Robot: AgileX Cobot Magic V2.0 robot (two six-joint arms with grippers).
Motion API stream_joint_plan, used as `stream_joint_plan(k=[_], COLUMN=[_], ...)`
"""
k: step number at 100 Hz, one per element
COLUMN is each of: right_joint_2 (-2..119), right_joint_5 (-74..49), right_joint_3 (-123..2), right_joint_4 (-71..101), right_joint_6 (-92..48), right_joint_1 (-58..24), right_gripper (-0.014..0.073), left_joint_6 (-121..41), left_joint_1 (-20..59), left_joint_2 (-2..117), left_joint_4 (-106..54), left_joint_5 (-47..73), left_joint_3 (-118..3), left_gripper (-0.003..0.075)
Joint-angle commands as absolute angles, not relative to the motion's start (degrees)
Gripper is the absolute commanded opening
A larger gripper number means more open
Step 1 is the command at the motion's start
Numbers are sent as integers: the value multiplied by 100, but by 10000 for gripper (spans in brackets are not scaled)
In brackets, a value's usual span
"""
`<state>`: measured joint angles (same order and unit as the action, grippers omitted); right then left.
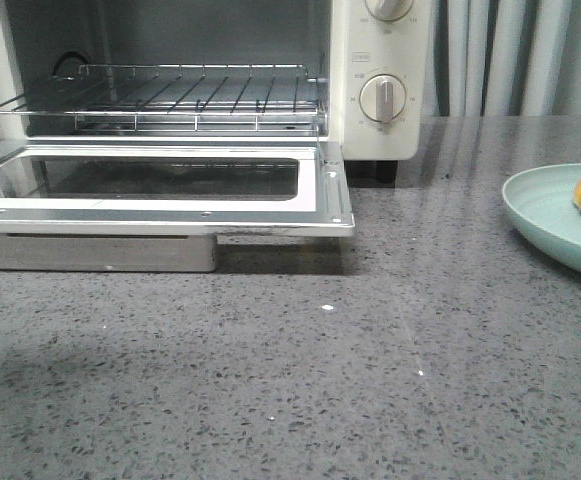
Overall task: Put bread in oven
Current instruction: 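Move the right gripper above the croissant on the green plate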
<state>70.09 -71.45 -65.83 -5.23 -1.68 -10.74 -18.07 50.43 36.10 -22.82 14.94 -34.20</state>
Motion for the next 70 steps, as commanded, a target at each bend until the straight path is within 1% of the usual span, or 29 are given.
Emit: stream_joint_plan(k=[1, 33, 66, 70], right_joint_2=[7048, 7539, 8201, 8291], right_joint_5=[-6984, -6326, -6116, -6160], right_joint_3=[-6619, -6553, -6553, -6553], right_joint_4=[-539, -245, -255, -255], right_joint_6=[-133, -133, -133, -133], right_joint_1=[-995, -995, -995, -995], right_gripper=[510, 510, 509, 498], left_joint_6=[-1766, -1766, -1766, -1766], left_joint_1=[5077, 5077, 5077, 5077], left_joint_2=[3593, 3593, 3593, 3593], left_joint_4=[-2324, -2324, -2313, -2313], left_joint_5=[1131, 1110, 1036, 1036], left_joint_3=[-3621, -3621, -3621, -3621], left_gripper=[-20, -20, -20, -20])
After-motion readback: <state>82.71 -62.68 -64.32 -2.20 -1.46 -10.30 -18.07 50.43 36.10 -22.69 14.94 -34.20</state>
